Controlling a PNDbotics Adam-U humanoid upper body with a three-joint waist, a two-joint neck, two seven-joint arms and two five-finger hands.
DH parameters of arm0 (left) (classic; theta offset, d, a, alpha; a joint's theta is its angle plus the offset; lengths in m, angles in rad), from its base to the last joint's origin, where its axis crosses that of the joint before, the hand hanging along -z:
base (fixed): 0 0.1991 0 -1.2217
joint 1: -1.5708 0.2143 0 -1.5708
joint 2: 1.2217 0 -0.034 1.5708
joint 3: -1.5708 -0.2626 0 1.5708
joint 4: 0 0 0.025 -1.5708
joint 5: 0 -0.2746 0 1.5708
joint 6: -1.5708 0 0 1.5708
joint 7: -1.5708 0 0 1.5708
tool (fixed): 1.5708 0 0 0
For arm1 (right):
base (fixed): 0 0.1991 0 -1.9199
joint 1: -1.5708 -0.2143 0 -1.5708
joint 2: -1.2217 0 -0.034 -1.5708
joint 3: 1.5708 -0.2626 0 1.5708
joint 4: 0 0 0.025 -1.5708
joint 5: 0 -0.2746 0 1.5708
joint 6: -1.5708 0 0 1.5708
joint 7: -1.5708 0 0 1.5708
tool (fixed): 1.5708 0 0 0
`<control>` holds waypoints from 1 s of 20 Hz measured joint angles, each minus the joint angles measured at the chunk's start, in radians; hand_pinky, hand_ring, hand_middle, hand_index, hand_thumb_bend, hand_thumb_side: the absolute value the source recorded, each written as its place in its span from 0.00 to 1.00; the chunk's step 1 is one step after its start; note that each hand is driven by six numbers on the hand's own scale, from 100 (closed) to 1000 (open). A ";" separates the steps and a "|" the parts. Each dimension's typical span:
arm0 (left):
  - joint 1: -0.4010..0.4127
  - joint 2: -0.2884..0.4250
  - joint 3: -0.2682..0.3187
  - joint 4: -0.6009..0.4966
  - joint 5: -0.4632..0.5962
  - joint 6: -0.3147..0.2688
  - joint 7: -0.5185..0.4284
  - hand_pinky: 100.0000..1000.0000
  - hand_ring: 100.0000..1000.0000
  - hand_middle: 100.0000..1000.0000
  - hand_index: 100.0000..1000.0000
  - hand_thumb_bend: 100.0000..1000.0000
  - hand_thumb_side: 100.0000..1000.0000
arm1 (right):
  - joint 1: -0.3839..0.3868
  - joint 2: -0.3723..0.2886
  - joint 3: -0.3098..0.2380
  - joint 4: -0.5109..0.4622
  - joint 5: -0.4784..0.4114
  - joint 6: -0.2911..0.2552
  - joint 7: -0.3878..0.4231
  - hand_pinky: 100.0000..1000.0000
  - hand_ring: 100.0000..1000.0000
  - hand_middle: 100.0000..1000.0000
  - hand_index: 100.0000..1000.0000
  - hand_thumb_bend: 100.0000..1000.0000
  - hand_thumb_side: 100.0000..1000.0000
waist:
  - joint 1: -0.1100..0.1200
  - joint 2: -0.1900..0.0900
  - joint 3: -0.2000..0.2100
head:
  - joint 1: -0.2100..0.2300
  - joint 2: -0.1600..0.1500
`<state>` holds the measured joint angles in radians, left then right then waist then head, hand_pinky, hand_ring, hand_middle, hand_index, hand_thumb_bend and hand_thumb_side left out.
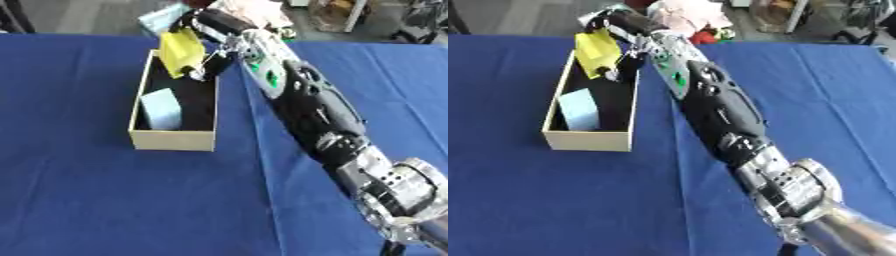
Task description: Pick up objects on the table and place them in the box.
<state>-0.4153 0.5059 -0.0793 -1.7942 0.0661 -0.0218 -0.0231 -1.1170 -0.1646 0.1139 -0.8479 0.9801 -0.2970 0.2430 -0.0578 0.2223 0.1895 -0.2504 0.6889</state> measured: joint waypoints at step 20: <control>0.003 -0.006 -0.002 -0.001 0.002 0.001 -0.004 0.50 0.52 0.54 0.78 0.40 0.25 | 0.001 -0.023 -0.004 -0.012 0.096 -0.004 -0.095 0.70 0.73 0.81 0.89 0.45 0.14 | 0.001 -0.001 -0.051 | 0.012 -0.013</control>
<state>-0.4123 0.4999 -0.0815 -1.7949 0.0686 -0.0203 -0.0266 -1.1159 -0.1871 0.1094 -0.8596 1.0757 -0.3014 0.1484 -0.0569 0.2209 0.1388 -0.2386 0.6758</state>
